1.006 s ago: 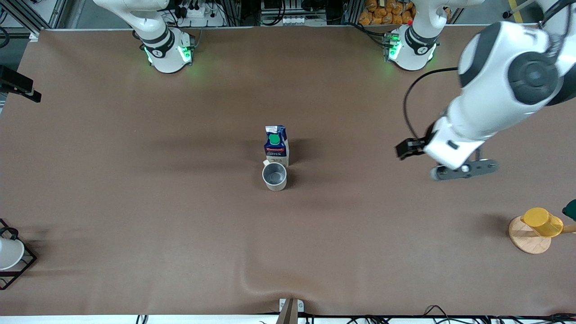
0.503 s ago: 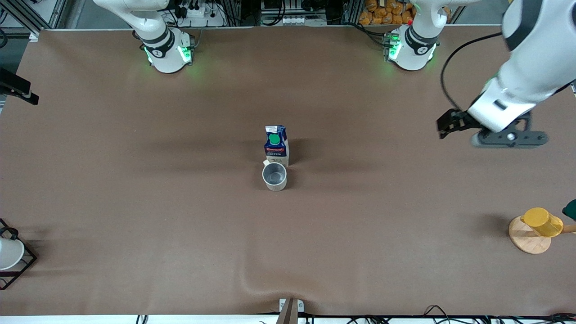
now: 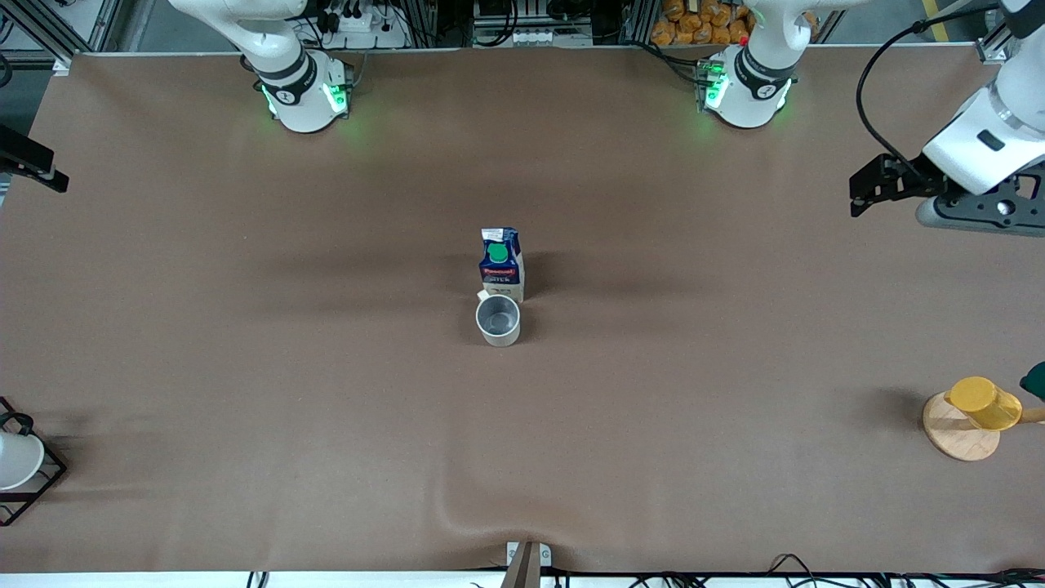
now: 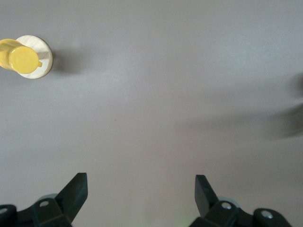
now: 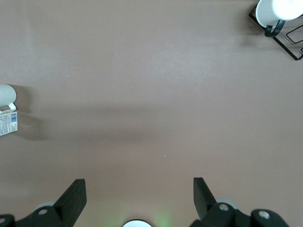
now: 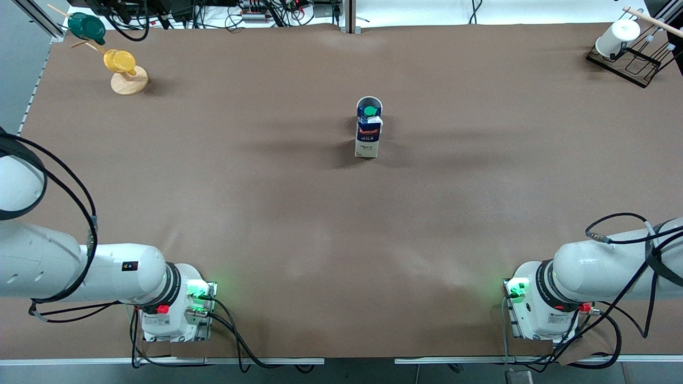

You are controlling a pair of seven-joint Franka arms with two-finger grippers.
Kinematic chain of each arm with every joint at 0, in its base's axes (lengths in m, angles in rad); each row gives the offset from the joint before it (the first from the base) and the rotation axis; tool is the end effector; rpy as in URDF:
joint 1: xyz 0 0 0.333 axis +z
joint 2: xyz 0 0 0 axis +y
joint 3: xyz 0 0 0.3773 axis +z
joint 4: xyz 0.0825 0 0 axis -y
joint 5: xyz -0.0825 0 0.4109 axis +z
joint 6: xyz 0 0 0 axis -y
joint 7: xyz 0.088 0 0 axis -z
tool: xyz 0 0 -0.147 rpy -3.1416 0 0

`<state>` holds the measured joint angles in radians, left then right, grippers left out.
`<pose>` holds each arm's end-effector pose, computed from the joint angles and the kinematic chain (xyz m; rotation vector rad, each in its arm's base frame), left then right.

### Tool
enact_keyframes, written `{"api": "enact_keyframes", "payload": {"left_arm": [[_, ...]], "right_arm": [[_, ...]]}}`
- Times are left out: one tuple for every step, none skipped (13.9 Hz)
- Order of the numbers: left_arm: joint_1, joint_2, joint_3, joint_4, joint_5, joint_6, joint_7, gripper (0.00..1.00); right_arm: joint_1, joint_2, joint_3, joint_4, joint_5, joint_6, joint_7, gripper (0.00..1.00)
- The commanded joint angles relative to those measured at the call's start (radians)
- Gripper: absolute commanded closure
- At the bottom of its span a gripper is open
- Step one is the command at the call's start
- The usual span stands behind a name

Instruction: Place milk next to cup

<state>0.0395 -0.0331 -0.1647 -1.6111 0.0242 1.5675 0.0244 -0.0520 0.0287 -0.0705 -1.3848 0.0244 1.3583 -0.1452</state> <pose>0.5638 -0.0690 0.6442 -3.1027 0.2324 0.0147 0.5623 -0.0645 0.7021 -3.1112 -0.0423 0.0805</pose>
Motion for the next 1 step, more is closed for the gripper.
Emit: {"api": "enact_keyframes", "payload": {"left_arm": [[-0.004, 0.002, 0.010, 0.034, -0.018, -0.047, 0.017, 0.00]], "right_arm": [[0.004, -0.015, -0.006, -0.008, 0.006, 0.005, 0.016, 0.00]]}}
